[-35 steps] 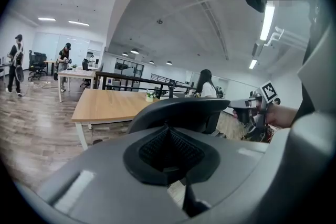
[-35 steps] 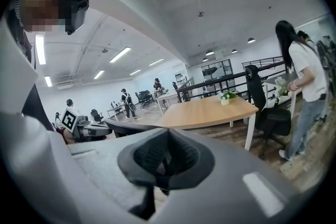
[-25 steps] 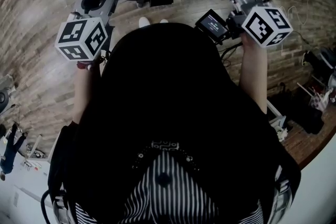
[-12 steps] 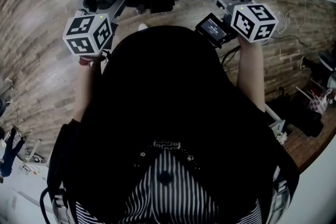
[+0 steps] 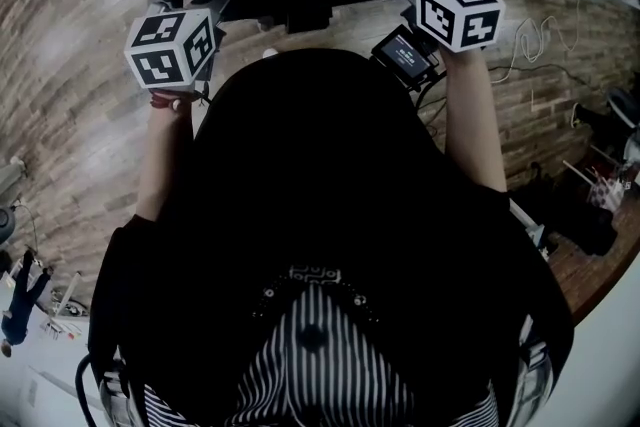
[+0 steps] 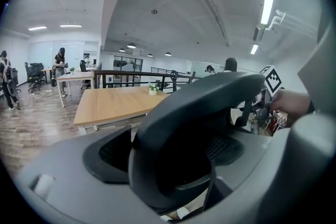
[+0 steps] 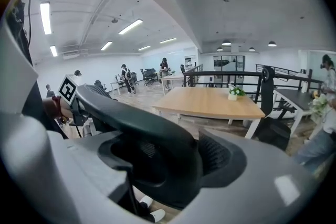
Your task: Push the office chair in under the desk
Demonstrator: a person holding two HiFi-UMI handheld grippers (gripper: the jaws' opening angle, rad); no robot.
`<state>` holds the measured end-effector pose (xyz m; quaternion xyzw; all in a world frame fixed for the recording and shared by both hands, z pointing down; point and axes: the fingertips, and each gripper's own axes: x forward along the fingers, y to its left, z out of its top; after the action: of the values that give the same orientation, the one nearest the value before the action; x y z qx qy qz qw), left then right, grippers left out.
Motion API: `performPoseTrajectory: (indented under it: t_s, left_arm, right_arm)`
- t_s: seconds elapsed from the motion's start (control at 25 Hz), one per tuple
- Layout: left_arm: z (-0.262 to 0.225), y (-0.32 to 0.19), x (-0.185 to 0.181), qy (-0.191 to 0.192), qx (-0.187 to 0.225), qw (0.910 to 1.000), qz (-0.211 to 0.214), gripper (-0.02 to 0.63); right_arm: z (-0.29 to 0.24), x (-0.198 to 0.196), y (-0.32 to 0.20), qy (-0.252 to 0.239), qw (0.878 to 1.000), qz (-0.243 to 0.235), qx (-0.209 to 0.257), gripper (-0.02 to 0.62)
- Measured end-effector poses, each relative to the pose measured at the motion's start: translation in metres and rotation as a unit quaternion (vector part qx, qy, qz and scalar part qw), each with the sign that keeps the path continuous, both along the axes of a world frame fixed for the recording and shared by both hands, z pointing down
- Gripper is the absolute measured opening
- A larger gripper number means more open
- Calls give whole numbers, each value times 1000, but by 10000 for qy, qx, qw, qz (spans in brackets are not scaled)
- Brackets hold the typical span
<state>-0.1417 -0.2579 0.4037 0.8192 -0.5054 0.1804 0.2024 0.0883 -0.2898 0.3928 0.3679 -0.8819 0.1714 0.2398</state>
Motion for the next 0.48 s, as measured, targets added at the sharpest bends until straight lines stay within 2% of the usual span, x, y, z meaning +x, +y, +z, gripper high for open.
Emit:
performPoseTrajectory:
  t_s: [0.48]
  left_arm:
    - [-8,-4,7,-20,337,9993,141,394]
  right_arm:
    - [-10,3,-1,205,9998,6,72,311]
